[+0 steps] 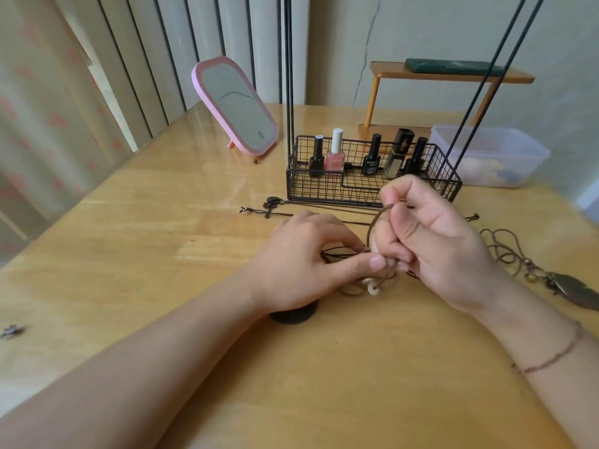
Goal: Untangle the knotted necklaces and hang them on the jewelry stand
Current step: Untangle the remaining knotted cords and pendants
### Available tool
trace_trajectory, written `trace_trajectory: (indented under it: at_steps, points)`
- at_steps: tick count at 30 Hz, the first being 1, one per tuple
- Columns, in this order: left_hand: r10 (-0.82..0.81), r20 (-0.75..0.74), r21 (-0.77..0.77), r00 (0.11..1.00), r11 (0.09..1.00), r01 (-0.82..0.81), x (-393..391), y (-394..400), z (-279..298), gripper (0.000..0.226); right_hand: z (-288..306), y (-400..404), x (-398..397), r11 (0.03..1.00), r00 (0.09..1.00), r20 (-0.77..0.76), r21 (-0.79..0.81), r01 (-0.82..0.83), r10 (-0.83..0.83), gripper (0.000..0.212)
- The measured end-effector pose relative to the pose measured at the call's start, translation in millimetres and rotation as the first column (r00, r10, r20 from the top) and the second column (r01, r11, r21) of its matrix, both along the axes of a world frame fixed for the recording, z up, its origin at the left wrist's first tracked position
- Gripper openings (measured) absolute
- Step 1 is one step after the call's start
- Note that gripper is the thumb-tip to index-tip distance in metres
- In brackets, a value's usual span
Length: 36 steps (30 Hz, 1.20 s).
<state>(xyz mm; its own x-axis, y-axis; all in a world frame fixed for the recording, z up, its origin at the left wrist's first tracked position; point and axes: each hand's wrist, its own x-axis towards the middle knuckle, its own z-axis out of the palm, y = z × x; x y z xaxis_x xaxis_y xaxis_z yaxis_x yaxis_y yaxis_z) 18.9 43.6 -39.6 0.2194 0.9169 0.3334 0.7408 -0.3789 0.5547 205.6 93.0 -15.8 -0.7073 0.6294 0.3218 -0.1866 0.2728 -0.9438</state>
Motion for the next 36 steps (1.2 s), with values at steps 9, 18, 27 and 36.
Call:
trace_trajectory:
  at_steps: [9,18,27,36]
  points:
    - [-0.157,0.247,0.028,0.956,0.988,0.155,-3.5,-1.4,0.5,0.005,15.8,4.4,15.2,0.971,0.982,-0.102,-0.195,0.136,-0.158,0.009]
    - [-0.145,0.669,-0.061,0.729,0.967,0.249,-9.8,-2.2,3.0,0.012,7.5,13.3,23.8,0.859,0.763,0.42,0.089,0.505,-0.492,0.018]
    - [-0.062,0.954,-0.098,0.295,0.862,0.498,-18.0,-1.5,10.1,0.017,-3.3,5.9,12.5,0.924,0.79,0.479,0.197,0.328,-0.383,0.019]
    - [0.066,0.996,0.007,-0.06,0.611,0.792,-30.1,-0.3,6.4,0.012,-10.4,-8.5,-3.6,0.868,0.769,0.444,0.409,0.282,-0.459,0.016]
